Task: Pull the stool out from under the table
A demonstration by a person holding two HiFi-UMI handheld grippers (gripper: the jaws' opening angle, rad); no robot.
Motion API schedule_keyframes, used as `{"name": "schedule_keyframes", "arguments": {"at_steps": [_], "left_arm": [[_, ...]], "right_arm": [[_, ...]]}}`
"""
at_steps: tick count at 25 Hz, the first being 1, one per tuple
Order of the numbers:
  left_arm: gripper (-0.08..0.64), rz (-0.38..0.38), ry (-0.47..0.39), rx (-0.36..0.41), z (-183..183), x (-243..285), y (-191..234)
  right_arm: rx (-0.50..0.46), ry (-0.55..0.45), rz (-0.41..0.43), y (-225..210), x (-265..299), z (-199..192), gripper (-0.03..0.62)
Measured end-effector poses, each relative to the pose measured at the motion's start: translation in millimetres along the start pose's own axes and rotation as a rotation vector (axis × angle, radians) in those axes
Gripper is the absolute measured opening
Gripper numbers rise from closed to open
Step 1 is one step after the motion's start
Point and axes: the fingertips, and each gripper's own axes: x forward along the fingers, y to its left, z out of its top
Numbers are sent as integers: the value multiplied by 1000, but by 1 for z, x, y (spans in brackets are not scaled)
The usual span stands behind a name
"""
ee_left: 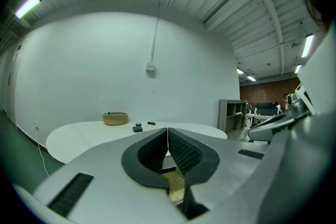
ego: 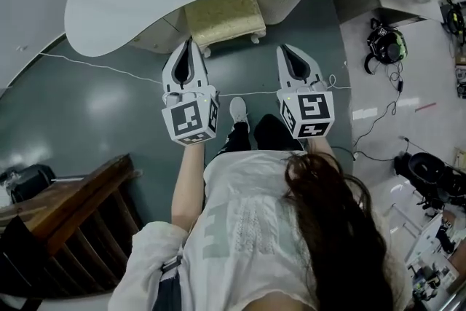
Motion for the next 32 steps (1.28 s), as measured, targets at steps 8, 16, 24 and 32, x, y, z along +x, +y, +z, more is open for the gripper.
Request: {"name": "schedule_keyframes", "arguments": {"at_steps": [8,16,24,32], "left_arm": [[29,32,-10,-9,6,12,-17],[29,66,-41,3,25,16,-23],[29,80,-34,-7,21,22,-20],[208,16,-72,-57,25,23,-34]], "right_arm": [[18,-56,35,-17,15,19,29],[0,-109,74,-21,24,42,29],[4,-99,68,-23,25,36,29],[12,-121,111,-28,23,38,189]]}}
